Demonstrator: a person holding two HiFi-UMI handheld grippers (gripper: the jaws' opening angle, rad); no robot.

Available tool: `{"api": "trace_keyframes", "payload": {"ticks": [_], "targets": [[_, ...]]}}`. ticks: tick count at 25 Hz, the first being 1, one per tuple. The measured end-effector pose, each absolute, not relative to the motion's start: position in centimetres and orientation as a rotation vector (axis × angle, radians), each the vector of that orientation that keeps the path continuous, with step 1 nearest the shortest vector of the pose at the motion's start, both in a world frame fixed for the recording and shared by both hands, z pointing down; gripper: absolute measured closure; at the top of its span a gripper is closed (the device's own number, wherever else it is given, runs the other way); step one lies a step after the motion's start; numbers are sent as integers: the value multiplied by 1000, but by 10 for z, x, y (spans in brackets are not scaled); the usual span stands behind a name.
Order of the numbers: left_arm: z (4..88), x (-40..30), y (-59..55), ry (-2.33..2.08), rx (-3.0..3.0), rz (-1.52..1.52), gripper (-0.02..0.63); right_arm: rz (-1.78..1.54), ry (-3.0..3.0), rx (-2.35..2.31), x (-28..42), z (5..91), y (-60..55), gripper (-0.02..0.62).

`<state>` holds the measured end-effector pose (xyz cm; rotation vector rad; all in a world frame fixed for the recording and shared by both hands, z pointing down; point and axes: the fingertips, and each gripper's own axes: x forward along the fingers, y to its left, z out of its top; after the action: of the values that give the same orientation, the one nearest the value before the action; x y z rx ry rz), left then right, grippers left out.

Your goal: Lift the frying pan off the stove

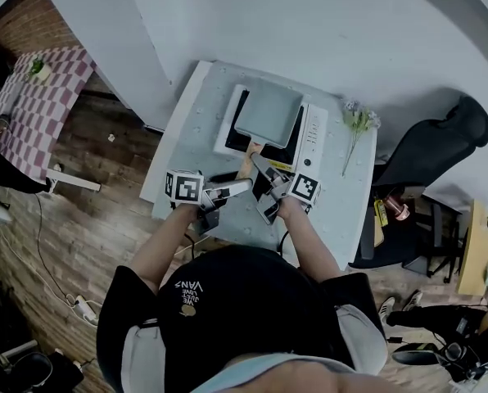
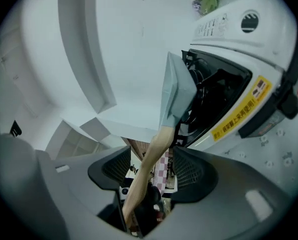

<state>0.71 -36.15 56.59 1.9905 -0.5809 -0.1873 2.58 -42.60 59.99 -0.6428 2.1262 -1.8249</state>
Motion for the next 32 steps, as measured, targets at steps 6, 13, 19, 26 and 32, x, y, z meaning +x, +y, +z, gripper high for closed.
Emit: {"api": "trace_keyframes", "payload": {"ticks": [6, 13, 19, 26, 32], "targets": [[571, 5, -370, -600, 2005, -142, 310, -1882, 2095, -558, 9, 599, -442, 344], [574, 13, -370, -565, 1976, -113, 311, -1932, 2060, -472, -8, 606, -450, 345], [577, 11, -376, -565, 1944, -116, 314, -1959, 2106, -497, -13, 605, -452, 367], [581, 14, -372, -519, 1931, -103, 426, -1946, 2090, -421, -20, 607, -457, 387], [581, 13, -372, -507, 1879, -168, 446, -1938, 2093, -499, -17, 604, -454, 391]]}}
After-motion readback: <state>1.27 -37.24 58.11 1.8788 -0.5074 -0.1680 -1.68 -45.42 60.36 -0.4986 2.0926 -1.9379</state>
